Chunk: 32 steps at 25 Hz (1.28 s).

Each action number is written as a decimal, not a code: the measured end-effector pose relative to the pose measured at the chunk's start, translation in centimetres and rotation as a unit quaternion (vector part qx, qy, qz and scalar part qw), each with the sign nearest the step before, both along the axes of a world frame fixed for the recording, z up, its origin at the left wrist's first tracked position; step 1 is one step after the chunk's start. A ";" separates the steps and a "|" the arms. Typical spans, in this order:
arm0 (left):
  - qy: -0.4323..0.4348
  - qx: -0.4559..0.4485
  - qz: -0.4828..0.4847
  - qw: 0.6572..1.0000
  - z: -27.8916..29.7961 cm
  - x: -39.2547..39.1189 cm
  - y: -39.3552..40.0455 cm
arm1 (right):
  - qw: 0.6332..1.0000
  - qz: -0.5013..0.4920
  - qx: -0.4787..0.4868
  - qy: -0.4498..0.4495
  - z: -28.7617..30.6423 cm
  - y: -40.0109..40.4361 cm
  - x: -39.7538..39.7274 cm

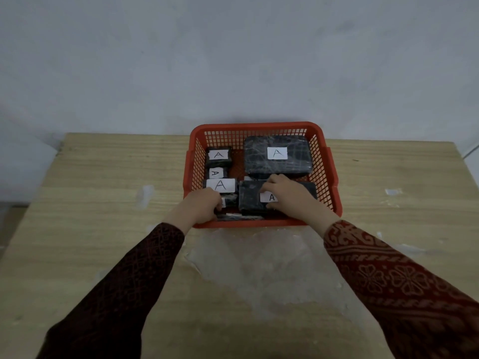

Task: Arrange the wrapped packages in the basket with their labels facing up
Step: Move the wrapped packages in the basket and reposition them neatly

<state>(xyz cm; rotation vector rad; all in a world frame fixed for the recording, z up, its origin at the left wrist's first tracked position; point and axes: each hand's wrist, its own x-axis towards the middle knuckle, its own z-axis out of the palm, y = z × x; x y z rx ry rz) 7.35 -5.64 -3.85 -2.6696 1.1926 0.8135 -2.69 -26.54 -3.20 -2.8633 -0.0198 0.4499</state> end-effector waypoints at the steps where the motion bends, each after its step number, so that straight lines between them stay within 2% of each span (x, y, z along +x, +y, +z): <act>1: 0.006 0.000 -0.004 1.000 -0.1 0.1 0.0 | 1.000 -0.005 0.002 -0.007 -0.1 -0.4 0.0; 5: 0.015 -0.004 -0.018 1.000 -0.1 0.3 0.1 | 0.999 -0.033 0.021 -0.027 -0.5 -2.1 -0.4; 11: -0.056 -0.025 -0.067 0.996 0.1 0.2 0.4 | 0.998 -0.042 0.036 -0.033 -0.6 -3.1 -1.3; 15: -0.038 -0.011 -0.061 0.997 -0.1 0.2 -0.1 | 0.999 -0.044 0.009 -0.016 -0.3 -3.3 -1.8; 18: -0.018 -0.052 -0.026 0.998 0.2 0.3 -0.1 | 0.998 -0.063 0.010 -0.002 -0.1 -3.1 -2.1; 21: -0.087 -0.116 -0.011 0.989 0.1 -0.2 -0.3 | 0.996 -0.082 0.023 0.008 0.0 -2.8 -3.3; 23: -0.097 -0.116 0.001 0.988 0.0 -0.8 -0.6 | 0.994 -0.106 0.036 0.015 0.0 -2.5 -4.3; 27: -0.099 -0.095 -0.017 0.990 0.0 -0.5 -1.2 | 0.991 -0.083 0.043 0.099 0.4 -2.9 -4.5; 29: -0.072 -0.101 -0.028 0.992 0.0 -0.3 -1.6 | 0.986 -0.063 0.048 0.148 0.7 -3.3 -4.0; 32: -0.053 -0.085 -0.059 0.993 -0.1 -0.8 -1.8 | 0.984 -0.043 0.036 0.171 0.6 -3.7 -3.8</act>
